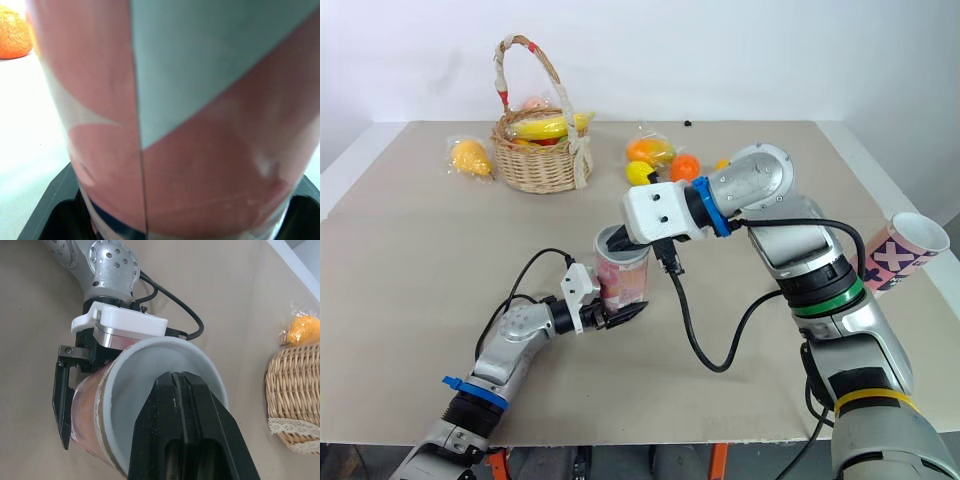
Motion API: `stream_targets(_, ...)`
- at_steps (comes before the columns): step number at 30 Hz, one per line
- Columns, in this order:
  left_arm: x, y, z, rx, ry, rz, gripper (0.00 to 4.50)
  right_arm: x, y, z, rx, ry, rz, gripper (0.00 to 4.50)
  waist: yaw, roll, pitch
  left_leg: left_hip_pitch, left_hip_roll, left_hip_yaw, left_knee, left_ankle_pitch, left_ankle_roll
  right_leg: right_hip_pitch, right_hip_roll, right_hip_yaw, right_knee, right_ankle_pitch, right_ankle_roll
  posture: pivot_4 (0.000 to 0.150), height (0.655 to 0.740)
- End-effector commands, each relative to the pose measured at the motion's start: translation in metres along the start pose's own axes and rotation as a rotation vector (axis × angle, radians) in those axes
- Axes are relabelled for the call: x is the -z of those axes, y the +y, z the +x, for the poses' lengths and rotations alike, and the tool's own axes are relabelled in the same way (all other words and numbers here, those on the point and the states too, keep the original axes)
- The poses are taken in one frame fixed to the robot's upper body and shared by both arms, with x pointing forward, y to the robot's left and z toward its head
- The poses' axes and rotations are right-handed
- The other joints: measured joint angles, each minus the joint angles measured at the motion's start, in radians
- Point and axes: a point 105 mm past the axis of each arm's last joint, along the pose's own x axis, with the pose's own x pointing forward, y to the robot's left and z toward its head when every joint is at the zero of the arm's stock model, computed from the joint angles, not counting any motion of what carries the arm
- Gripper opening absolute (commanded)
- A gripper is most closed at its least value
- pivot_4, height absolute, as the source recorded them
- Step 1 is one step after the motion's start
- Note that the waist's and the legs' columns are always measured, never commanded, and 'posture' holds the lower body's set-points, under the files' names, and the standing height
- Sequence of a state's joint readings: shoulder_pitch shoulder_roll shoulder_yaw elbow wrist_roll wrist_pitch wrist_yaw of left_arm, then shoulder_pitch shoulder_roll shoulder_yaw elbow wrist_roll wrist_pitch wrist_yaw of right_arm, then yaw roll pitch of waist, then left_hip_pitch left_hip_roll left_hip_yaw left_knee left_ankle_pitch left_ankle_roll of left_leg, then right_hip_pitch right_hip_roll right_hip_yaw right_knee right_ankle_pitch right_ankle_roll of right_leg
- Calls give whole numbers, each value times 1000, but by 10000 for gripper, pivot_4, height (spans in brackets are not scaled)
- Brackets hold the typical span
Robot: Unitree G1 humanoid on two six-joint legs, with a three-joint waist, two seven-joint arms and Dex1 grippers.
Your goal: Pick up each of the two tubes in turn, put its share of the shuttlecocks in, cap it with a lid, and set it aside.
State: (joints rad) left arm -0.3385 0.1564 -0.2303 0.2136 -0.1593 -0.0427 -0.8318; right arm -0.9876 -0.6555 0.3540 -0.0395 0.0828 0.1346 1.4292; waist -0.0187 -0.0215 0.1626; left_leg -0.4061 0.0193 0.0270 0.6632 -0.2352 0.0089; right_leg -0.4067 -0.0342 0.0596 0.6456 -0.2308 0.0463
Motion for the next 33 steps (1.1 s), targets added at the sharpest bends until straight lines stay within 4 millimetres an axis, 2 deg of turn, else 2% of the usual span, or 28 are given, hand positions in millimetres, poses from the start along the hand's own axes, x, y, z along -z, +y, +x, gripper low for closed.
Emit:
stream_targets(1,10,-5,0,10,31,-36,32770,20,24,15,-113,73,43,590,0,0,-1,0,0,0,0,0,0,0,0,0,0,0,0,1500,7400)
stream_targets(6,10,-6,-1,11,31,-36,32770,19,26,17,-116,55,55,590,0,0,-4,1,0,0,0,0,0,1,0,0,0,0,0,1500,7400)
stream_targets(8,10,-6,-1,12,32,-37,32770,21,22,12,-91,61,64,590,0,0,-4,1,0,0,0,0,0,1,0,0,0,0,0,1500,7400)
stream_targets(10,10,-6,-1,13,32,-37,32770,14,11,2,-30,0,119,590,0,0,-4,1,0,0,0,0,0,0,0,0,0,0,0,1500,7400)
stream_targets(12,10,-7,-2,14,32,-37,32770,-5,-8,-17,67,-151,213,590,0,-1,-4,1,0,0,0,0,0,0,0,0,0,0,0,1500,7400)
stream_targets(14,10,-6,-3,15,32,-36,32770,-21,-23,-38,149,-274,281,6806,0,-1,-3,-1,0,0,0,0,0,-1,0,0,0,0,-1,1500,7400)
stream_targets(17,9,-5,-5,19,33,-31,32770,-34,-29,-68,239,-395,369,17877,1,-1,-3,-2,0,-1,-1,0,0,-2,-2,-1,0,0,-1,1500,7400)
stream_targets(18,9,-5,-6,21,35,-29,36384,-35,-28,-76,259,-418,397,23369,1,-1,-3,-2,0,-1,-2,0,0,-3,-4,-1,0,0,-2,1500,7400)
stream_targets(19,9,-4,-8,28,41,-31,40021,-33,-24,-85,277,-429,432,26568,1,-1,-3,-3,0,-1,-4,0,0,-2,-6,-2,-1,0,-2,1500,7400)
stream_targets(22,7,-1,-14,43,50,-42,45000,-23,-3,-96,294,-398,528,37186,2,-2,-3,-3,-1,-3,-8,-1,-1,-2,-6,-4,-3,-1,-3,1500,7400)
stream_targets(24,6,2,-19,57,61,-26,45000,-10,13,-94,302,-347,588,44813,-1,-2,-3,-2,-1,-4,-9,-2,-1,-2,-6,-4,-3,-3,-3,1500,7400)
stream_targets(26,4,4,-26,75,69,-11,45000,1,29,-90,308,-314,645,44813,-7,0,-3,-2,0,-3,-9,-2,-1,-3,-3,-3,-3,-3,-4,1500,7400)
stream_targets(29,0,13,-55,135,143,19,45000,39,67,-55,390,-181,718,44813,-8,-6,-5,-1,2,-3,-9,-2,-1,-3,4,-1,-2,-4,-4,1500,7400)
stream_targets(30,1,15,-64,153,175,27,45000,45,78,-43,395,-152,712,44813,-9,-7,-5,-1,5,-5,-9,-3,-1,-2,10,0,-2,-5,-5,1500,7400)
stream_targets(33,-1,17,-79,191,221,36,45000,49,87,-20,441,-185,709,44813,-16,2,0,-1,8,-3,-9,-2,-2,-5,13,3,2,-9,-4,1500,7400)
